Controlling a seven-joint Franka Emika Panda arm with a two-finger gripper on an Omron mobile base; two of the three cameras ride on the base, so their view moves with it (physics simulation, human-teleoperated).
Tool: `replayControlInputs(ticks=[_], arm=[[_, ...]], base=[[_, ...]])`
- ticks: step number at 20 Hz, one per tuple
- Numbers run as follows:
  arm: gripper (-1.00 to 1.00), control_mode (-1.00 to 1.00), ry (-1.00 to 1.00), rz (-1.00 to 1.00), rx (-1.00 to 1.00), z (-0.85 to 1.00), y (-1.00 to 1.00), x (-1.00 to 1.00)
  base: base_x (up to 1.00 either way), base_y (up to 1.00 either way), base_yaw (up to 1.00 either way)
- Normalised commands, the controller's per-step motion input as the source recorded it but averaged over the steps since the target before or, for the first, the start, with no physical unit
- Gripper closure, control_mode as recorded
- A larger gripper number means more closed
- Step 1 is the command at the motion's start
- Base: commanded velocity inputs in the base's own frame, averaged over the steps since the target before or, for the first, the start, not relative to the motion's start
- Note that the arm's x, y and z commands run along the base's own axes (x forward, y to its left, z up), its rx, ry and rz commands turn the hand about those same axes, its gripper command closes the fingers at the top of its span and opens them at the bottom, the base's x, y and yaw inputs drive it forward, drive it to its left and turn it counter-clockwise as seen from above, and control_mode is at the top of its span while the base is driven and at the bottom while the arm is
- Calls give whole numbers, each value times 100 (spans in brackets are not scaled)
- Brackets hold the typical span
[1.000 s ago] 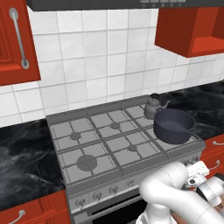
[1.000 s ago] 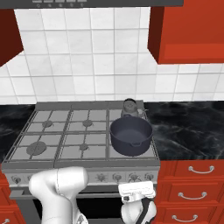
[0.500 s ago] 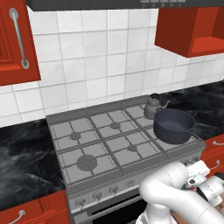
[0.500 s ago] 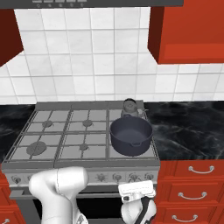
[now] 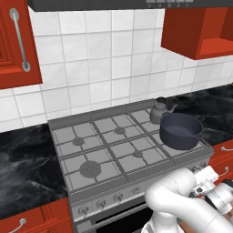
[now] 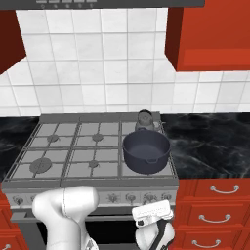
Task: Pick the kettle from the cabinet and place it on a stove burner. Then pick the pot from the counter and place it on another stove burner. Finally, turn both burners on.
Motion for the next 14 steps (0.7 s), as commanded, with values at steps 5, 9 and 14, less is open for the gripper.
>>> replayControlInputs(ticks=[5, 9, 14], arm=[[100, -100, -11, 0, -34, 0, -9, -14], [100, -100, -12, 0, -35, 0, -5, -16], [100, -100, -13, 0, -36, 0, -4, -17]], base=[[0, 0, 0], [0, 0, 0], [0, 0, 0]])
